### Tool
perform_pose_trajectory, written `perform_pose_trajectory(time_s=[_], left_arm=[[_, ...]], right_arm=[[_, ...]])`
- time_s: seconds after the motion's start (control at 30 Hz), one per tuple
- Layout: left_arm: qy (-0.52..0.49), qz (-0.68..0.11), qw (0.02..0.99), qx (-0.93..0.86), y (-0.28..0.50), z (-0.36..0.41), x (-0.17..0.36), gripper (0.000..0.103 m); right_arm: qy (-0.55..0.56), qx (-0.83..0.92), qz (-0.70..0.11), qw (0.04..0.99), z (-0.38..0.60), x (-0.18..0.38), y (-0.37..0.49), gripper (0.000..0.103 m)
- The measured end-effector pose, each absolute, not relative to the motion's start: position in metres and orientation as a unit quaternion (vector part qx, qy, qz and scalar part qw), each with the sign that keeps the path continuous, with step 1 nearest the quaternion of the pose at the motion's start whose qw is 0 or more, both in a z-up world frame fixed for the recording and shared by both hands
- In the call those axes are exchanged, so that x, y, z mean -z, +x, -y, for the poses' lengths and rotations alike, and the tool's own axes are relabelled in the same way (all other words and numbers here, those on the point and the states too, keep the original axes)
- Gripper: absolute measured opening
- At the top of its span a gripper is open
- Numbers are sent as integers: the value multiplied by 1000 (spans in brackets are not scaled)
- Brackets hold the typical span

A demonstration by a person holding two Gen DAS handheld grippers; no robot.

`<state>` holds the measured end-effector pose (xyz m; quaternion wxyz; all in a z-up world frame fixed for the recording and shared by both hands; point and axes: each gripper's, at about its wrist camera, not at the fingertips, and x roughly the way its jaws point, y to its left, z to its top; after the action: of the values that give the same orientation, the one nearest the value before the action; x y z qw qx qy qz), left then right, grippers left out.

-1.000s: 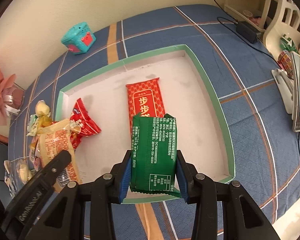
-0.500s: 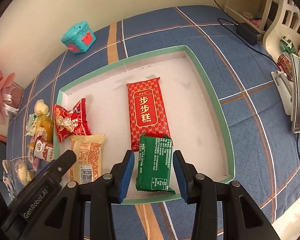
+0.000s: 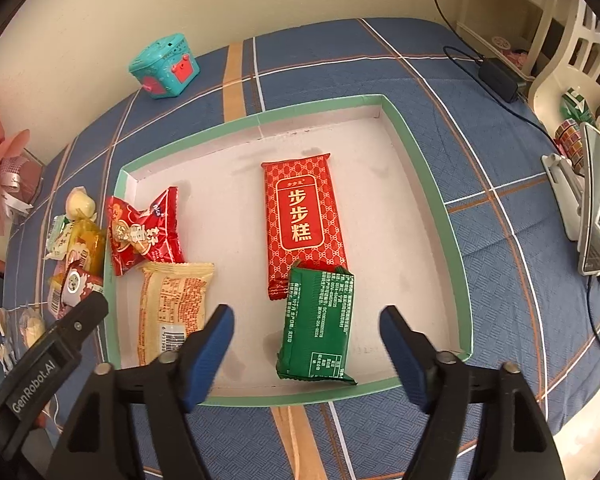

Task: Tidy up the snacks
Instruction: 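Lower the green packet into the tray and open the right tool while the left tool releases the tan packet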

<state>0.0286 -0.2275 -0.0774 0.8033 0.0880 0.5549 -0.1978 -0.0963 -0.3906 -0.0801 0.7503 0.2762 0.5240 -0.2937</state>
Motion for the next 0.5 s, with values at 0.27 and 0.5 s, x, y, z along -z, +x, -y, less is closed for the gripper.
perform_pose_trajectory(time_s=[0.27, 0.5], left_arm=[[97, -543, 813, 184, 32, 223, 78, 97], [99, -537, 817, 188, 34, 221, 77, 101]], right_arm=[[264, 293, -521, 757, 386, 80, -92, 103], [261, 289, -512, 766, 382, 78, -90, 103]])
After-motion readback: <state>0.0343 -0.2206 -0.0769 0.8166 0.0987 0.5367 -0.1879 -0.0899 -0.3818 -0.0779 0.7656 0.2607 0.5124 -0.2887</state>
